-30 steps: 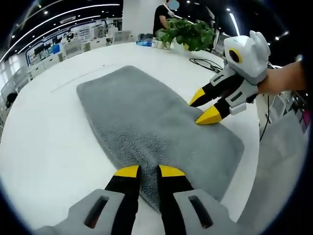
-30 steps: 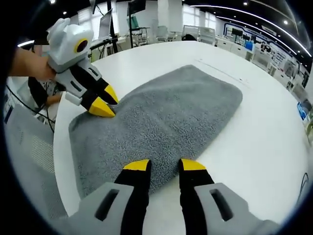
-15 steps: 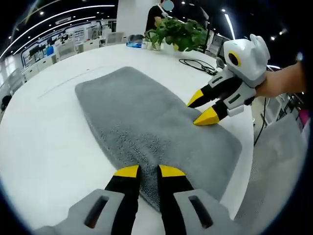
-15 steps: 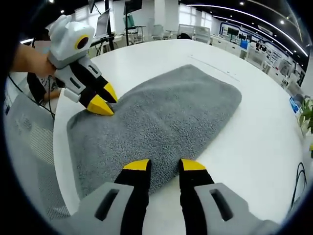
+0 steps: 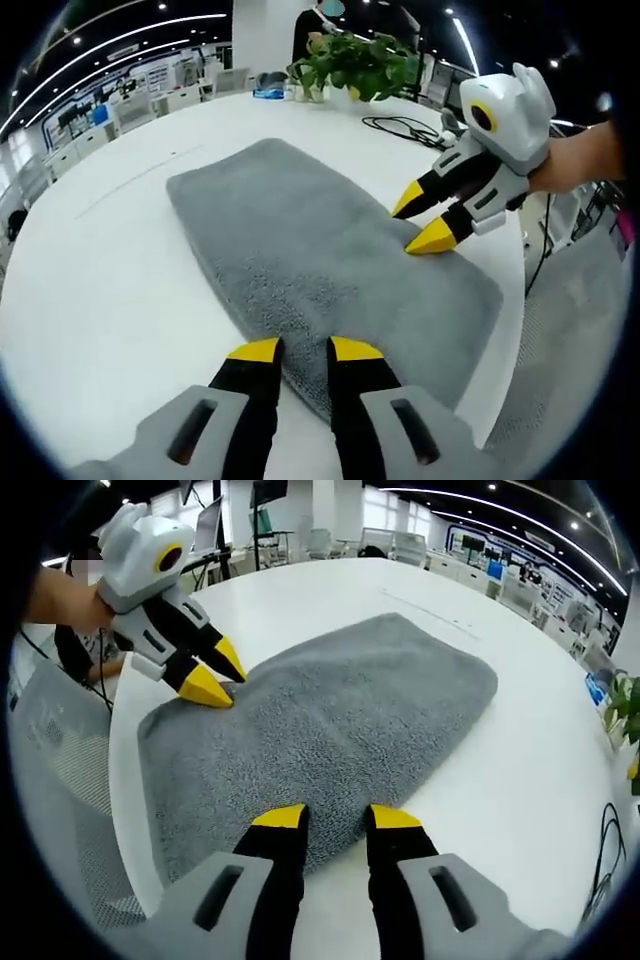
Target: Fold the towel on the table until its edges align and the towel forms a compact rectangular stack.
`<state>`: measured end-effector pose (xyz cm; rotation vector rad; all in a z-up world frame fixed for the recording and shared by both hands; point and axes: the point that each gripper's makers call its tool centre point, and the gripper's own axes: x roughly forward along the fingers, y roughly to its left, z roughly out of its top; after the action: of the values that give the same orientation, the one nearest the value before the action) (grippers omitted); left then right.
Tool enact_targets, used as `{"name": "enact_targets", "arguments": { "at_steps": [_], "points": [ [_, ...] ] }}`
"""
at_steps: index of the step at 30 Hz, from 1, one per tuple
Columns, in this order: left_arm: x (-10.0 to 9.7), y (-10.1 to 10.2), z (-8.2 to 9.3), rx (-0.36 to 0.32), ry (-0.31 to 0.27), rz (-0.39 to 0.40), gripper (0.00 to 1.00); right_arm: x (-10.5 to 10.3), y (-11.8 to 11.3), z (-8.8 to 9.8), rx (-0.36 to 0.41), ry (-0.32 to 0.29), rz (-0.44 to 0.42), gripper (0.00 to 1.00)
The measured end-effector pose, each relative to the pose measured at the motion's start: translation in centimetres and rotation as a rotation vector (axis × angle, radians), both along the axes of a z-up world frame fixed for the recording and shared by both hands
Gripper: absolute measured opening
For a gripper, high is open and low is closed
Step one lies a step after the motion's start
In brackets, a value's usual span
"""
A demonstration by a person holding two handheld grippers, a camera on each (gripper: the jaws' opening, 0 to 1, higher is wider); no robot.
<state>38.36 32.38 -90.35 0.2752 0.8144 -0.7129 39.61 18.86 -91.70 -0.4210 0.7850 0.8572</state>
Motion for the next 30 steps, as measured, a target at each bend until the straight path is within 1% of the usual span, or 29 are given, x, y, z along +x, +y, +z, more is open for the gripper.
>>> {"name": "enact_targets", "arguments": {
  "at_steps": [5,10,18,23,24,25,28,30],
  "points": [
    [0.0,0.7,-0.2,-0.008,0.017,0.037,0.20,-0.2,0.2,0.2,-0.009,-0.001,0.021,0.22],
    [-0.3,0.3,-0.4,-0.026,0.043,0.057,0.19,0.1,0.0,0.2,-0.032,-0.016,0.058,0.23],
    [-0.3,-0.1,0.0,-0.025,0.020,0.069,0.19,0.2,-0.2,0.3,-0.047,-0.012,0.072,0.23],
    [0.0,-0.5,1.0,-0.026,-0.036,0.045,0.19,0.6,-0.6,0.2,-0.048,-0.012,0.079,0.23],
    [0.1,-0.7,1.3,-0.042,-0.041,0.045,0.19,0.6,-0.7,0.2,-0.047,-0.009,0.078,0.23],
    [0.2,-1.2,1.7,-0.075,-0.047,0.040,0.19,0.6,-0.7,0.2,-0.049,-0.011,0.084,0.23],
    [0.1,-2.1,2.0,-0.091,-0.048,0.002,0.19,0.6,-0.7,0.1,-0.051,-0.006,0.077,0.23],
    [-0.3,-2.8,1.6,-0.096,-0.016,-0.015,0.19,0.5,-0.6,0.3,-0.056,-0.004,0.069,0.23]
  ]
}}
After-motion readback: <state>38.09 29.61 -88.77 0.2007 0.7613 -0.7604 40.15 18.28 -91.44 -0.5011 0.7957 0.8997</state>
